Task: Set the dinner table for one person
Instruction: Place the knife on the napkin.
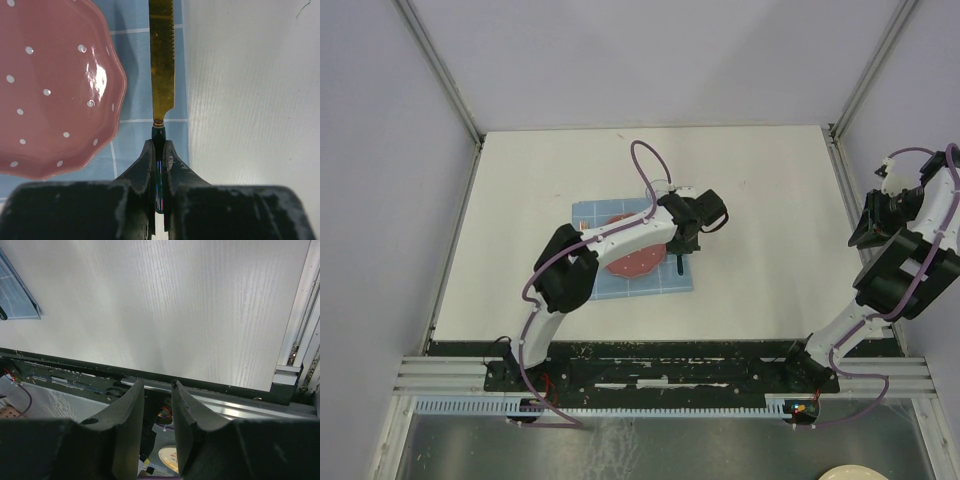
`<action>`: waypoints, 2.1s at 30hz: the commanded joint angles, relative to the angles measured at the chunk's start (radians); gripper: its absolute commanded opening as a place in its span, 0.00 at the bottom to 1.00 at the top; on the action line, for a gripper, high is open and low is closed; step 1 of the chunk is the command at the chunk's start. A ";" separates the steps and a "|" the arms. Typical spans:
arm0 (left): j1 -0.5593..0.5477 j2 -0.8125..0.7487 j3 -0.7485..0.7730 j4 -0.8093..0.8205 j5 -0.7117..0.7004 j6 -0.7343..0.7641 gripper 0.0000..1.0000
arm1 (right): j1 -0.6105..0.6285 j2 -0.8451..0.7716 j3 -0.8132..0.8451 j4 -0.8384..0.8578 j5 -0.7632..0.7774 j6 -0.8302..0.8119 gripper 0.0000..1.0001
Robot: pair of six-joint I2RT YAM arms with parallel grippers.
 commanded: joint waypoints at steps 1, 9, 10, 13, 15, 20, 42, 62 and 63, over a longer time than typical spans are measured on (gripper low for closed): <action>0.007 0.033 -0.006 0.045 -0.020 -0.053 0.03 | -0.005 0.004 0.039 -0.015 0.005 -0.015 0.36; 0.021 0.069 -0.003 0.048 -0.015 -0.065 0.03 | -0.004 0.014 0.044 -0.015 0.020 -0.027 0.36; 0.022 0.071 -0.002 0.051 -0.015 -0.063 0.03 | -0.005 0.018 0.046 -0.015 0.020 -0.025 0.36; 0.027 0.072 -0.003 0.060 -0.022 -0.060 0.03 | -0.006 0.026 0.048 -0.013 0.013 -0.019 0.36; 0.030 0.079 -0.003 0.070 -0.025 -0.054 0.03 | -0.004 0.029 0.049 -0.012 0.009 -0.017 0.36; 0.048 0.118 0.018 0.075 -0.010 -0.034 0.03 | -0.005 0.032 0.052 -0.010 0.011 -0.011 0.36; 0.062 0.145 0.048 0.088 0.035 0.030 0.10 | -0.005 0.029 0.037 -0.007 -0.001 0.010 0.36; 0.063 0.038 0.100 0.046 -0.026 0.101 0.48 | -0.002 0.013 0.039 -0.024 -0.045 0.021 0.35; 0.062 0.013 0.106 0.049 -0.030 0.113 0.48 | -0.002 0.013 0.042 -0.029 -0.048 0.018 0.35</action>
